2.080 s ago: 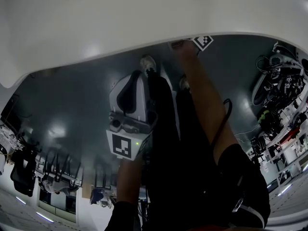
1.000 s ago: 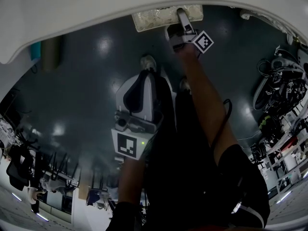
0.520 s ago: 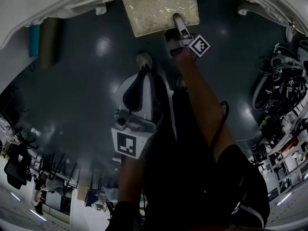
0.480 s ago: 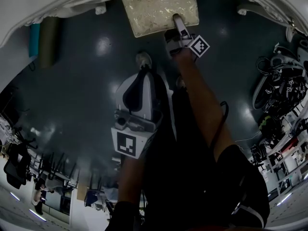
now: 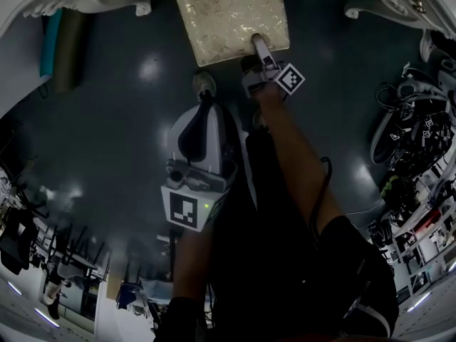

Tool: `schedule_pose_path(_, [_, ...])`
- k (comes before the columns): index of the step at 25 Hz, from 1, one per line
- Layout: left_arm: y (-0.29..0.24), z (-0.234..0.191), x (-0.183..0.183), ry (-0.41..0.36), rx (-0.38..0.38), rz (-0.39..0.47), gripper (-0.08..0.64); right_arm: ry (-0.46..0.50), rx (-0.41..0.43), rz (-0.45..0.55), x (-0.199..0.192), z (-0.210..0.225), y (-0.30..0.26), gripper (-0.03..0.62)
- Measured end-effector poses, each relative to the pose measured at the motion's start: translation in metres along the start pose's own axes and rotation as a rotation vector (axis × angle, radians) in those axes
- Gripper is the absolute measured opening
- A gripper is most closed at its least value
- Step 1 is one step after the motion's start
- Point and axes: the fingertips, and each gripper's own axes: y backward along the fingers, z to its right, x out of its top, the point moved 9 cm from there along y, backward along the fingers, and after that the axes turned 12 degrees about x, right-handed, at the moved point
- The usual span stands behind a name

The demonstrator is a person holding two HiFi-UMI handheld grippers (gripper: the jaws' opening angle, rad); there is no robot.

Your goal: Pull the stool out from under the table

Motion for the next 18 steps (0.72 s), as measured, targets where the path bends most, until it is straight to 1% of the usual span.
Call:
schedule_pose_path(3, [0.017, 0.01, -0.006, 0.005, 0.019, 0.018, 0.009, -0.008, 0.003, -0.013, -0.003, -0.003, 0.022, 0.466])
schedule_pose_path(6, [0.032, 0.023, -0.009, 0.0, 0.035, 0.056, 0.009, -0.004, 0.001, -0.034, -0.004, -0.004, 0.043, 0.466])
schedule_pose_path(9, [0.05, 0.033, -0.018, -0.014, 0.045, 0.047, 0.01, 0.0, 0.007, -0.063, -0.005, -0.005, 0.063, 0.465])
schedule_pose_path(12, [0.067, 0.045, -0.027, -0.002, 0.065, 0.063, 0.009, -0.006, 0.012, -0.09, -0.006, -0.006, 0.084, 0.465])
schedule_pose_path(18, [0.097, 0.07, -0.036, -0.004, 0.091, 0.035, 0.01, -0.028, 0.007, -0.136, -0.01, -0.014, 0.128, 0.465])
